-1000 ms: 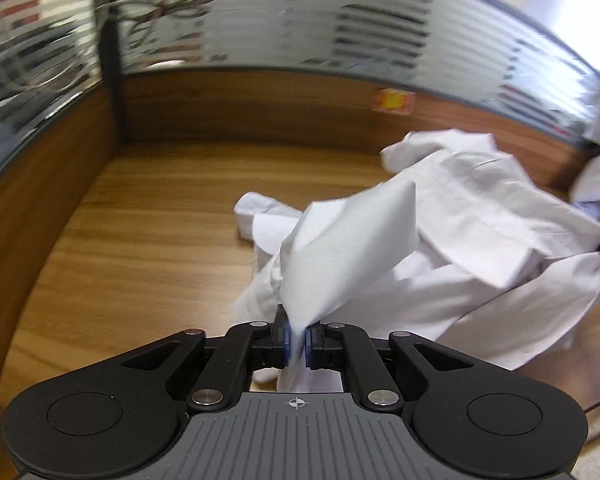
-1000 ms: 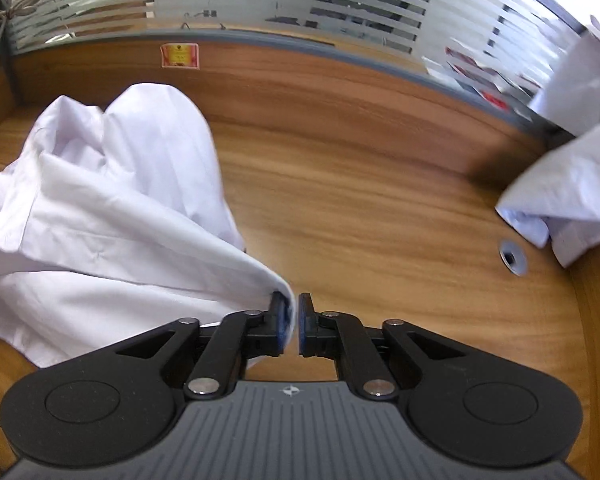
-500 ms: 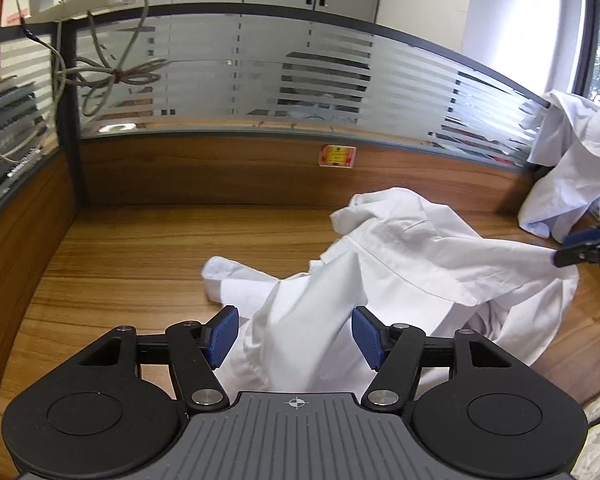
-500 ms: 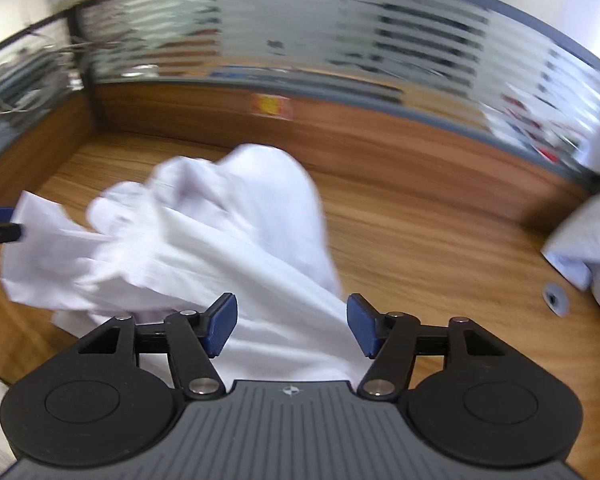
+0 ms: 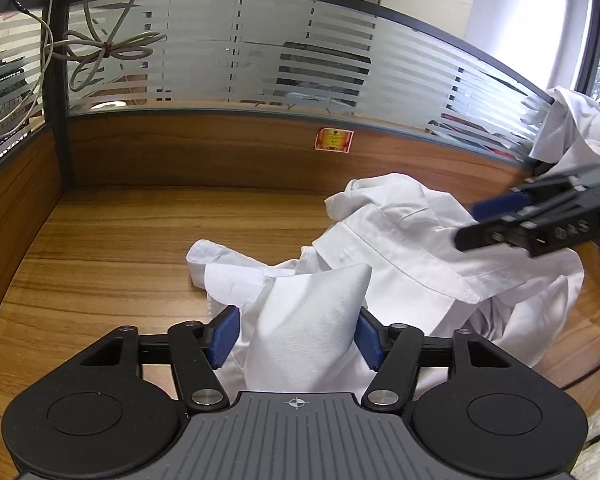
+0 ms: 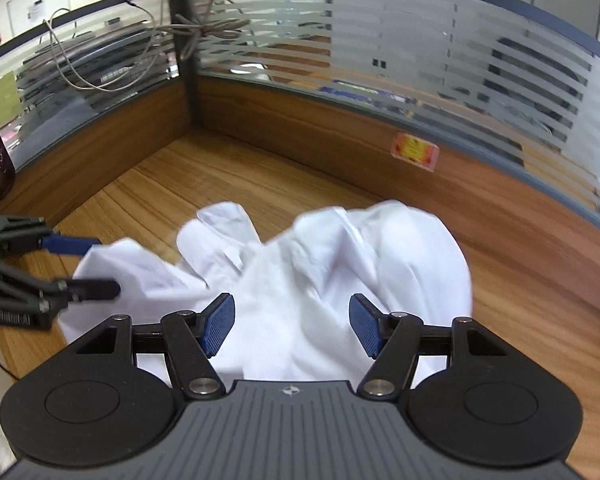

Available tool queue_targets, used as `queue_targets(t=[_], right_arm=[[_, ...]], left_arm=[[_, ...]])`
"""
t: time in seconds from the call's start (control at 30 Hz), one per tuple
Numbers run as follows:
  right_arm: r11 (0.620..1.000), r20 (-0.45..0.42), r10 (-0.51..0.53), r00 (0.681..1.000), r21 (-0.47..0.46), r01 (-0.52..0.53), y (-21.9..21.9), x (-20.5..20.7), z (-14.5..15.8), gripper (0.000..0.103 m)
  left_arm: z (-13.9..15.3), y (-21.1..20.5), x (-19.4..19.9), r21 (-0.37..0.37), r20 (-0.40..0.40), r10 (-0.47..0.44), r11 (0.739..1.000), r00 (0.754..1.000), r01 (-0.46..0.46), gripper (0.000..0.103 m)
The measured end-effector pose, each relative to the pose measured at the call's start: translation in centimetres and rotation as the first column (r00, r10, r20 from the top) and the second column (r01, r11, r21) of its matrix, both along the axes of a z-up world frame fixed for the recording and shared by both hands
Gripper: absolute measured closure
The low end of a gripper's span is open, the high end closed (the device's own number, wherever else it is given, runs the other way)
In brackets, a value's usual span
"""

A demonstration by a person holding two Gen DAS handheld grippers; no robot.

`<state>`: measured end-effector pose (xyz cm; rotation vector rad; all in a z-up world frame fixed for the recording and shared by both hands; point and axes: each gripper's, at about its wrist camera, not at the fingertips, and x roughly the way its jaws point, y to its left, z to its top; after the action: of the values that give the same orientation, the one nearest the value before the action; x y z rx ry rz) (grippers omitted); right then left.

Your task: Fold clothes

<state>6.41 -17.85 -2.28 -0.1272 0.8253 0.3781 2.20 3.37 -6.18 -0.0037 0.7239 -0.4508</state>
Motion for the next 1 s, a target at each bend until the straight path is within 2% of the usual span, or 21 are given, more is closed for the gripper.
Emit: queue_targets(t=[0.03, 0.1, 0.23, 0.37, 0.5, 0.6, 0.7, 0.73, 0.77, 0.87, 1.0], right_arm=[[1.0, 0.008, 0.01, 1.0, -0.008, -0.01, 0.6, 0.5, -0.1, 0.034], [0.999, 0.025, 0.036, 0.999, -0.032, -0.035, 1.8, 1.4, -0.3, 0.033], [0.986, 0.05, 0.099, 0.994, -0.138, -0.091, 4.1, 3.2, -1.2, 0.022], [0.957, 0.064, 0.163, 0.985, -0.254, -0.142, 6.2, 4.9, -2.2, 0.022], [0.933, 0.007, 0.186, 0.982, -0.314, -0.175, 6.9, 6.4, -4.0, 0.022], [0.92, -0.049, 0.199, 0.979, -0.335, -0.204, 7.0, 7.0, -5.2, 0.024], [0.923, -0.094, 0.188, 0.978, -0.323, -0.208, 6.5, 7.4, -5.5, 0.049], [0.927, -0.105, 0.18, 0.978, -0.315, -0.204, 6.2, 7.5, -5.5, 0.071], [0.937, -0.105, 0.163, 0.981, -0.296, -0.187, 5.6, 7.6, -5.2, 0.079], [0.963, -0.081, 0.1, 0.992, -0.243, -0.117, 3.4, 7.3, -3.8, 0.089], [0.988, -0.026, -0.023, 0.999, -0.156, 0.018, -0.9, 6.5, -0.6, 0.092]], left_arm=[[-0.2, -0.1, 0.1, 0.001, -0.002, -0.001, 1.0, 1.0, 0.001, 0.049], [-0.5, -0.3, 0.2, 0.004, -0.008, -0.004, 1.0, 1.0, 0.004, 0.053], [-1.3, -0.8, 0.8, 0.008, -0.04, 0.003, 1.0, 0.999, -0.003, 0.052], [-2.0, -0.3, 1.6, -0.034, -0.079, 0.05, 0.998, 0.996, -0.053, 0.052], [-2.7, 0.0, 2.0, -0.035, -0.105, 0.093, 0.995, 0.99, -0.097, 0.054], [-3.0, 0.0, 1.9, 0.018, -0.09, 0.127, 0.992, 0.988, -0.125, 0.081], [-3.0, 0.0, 1.9, 0.06, -0.078, 0.159, 0.986, 0.984, -0.154, 0.088], [-2.9, 0.0, 1.9, 0.07, -0.078, 0.172, 0.984, 0.982, -0.166, 0.091], [-2.9, 0.0, 1.9, 0.082, -0.074, 0.186, 0.98, 0.98, -0.179, 0.091], [-2.5, 0.5, 2.0, 0.115, -0.058, 0.236, 0.967, 0.97, -0.228, 0.094], [-1.7, 1.5, 2.1, 0.143, -0.036, 0.304, 0.944, 0.952, -0.296, 0.094]])
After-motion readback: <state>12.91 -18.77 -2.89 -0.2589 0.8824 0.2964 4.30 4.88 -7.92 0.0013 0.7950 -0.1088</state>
